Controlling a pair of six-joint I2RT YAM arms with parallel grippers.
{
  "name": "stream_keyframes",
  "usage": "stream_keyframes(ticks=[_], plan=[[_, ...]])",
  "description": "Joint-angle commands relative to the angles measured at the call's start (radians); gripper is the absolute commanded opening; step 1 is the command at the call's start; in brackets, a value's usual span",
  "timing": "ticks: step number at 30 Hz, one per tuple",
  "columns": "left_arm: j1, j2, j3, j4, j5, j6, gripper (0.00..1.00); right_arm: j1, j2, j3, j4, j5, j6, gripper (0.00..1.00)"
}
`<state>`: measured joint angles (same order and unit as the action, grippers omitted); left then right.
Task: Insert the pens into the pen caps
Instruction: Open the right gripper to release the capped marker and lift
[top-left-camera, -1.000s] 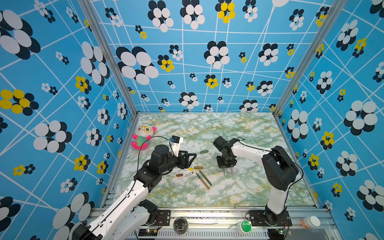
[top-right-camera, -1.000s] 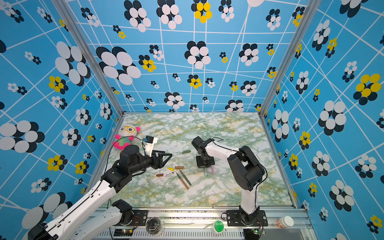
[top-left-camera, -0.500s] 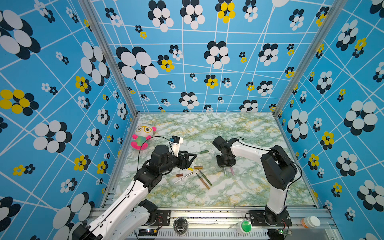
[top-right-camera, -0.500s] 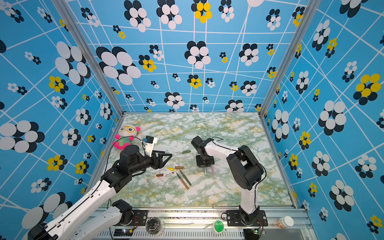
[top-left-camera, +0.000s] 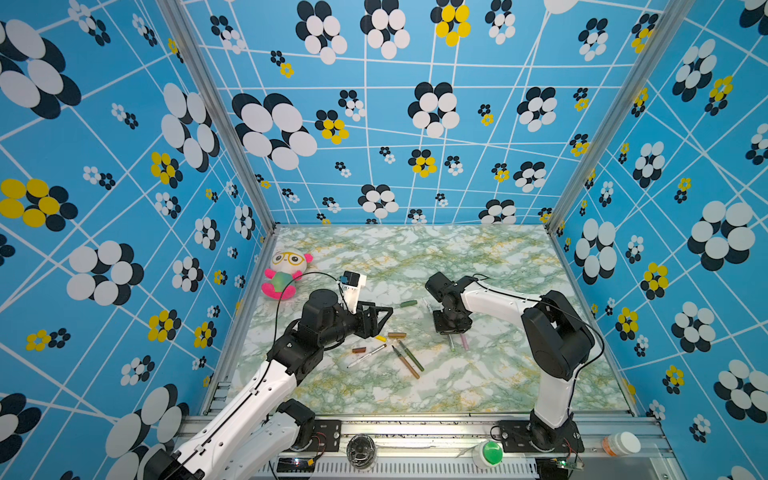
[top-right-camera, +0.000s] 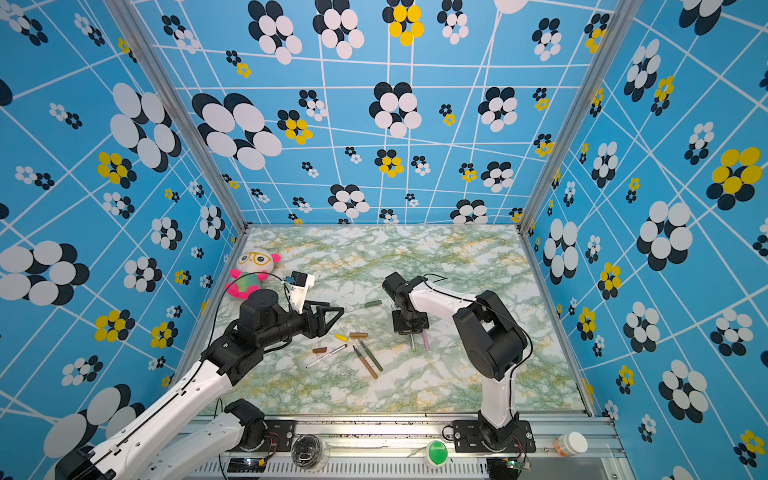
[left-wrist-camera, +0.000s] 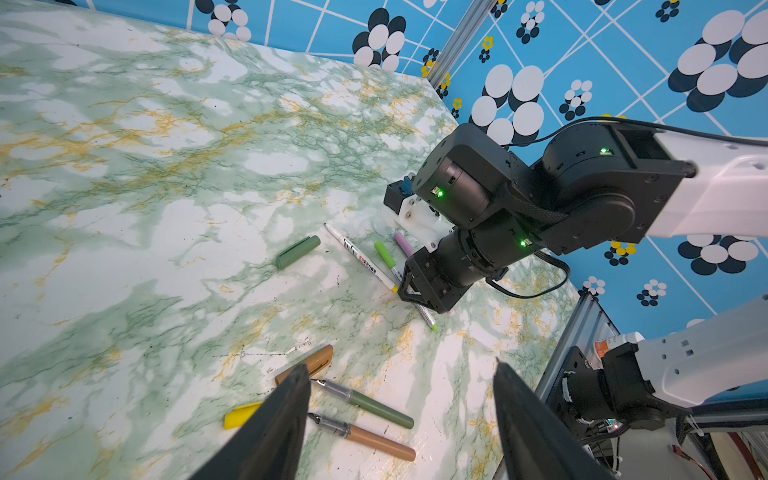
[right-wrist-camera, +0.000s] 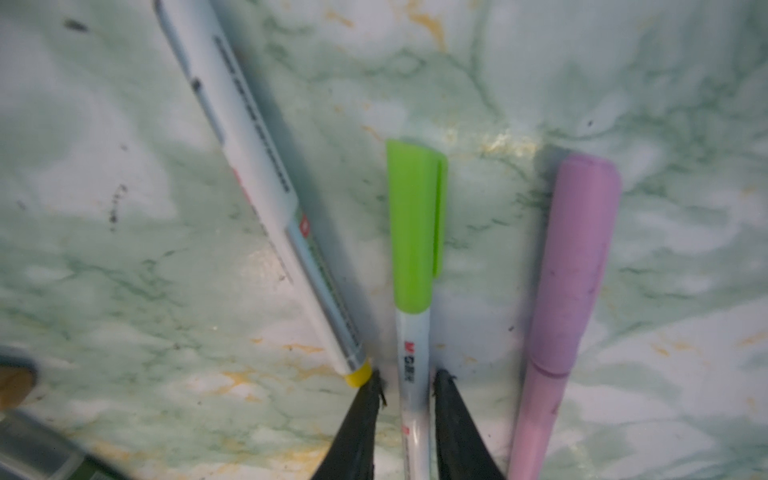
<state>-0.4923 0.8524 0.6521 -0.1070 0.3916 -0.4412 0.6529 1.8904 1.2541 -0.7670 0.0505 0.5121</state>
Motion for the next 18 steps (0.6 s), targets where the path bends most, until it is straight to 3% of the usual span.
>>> stream_keyframes(ticks=[1, 8, 18], plan=[[-0.009, -0.022, 0.028, -0.014, -0.012, 0.012, 0.72, 0.0, -0.09, 0.036, -0.017, 0.002, 0.005, 0.3], [-0.005, -0.033, 0.033, -0.008, -0.046, 0.01, 0.76, 0.015, -0.15, 0.126, -0.052, -0.007, -0.039, 0.34], [0.001, -0.097, -0.007, 0.006, -0.075, -0.028, 0.88, 0.019, 0.007, 0.256, -0.035, -0.022, -0.13, 0.37]])
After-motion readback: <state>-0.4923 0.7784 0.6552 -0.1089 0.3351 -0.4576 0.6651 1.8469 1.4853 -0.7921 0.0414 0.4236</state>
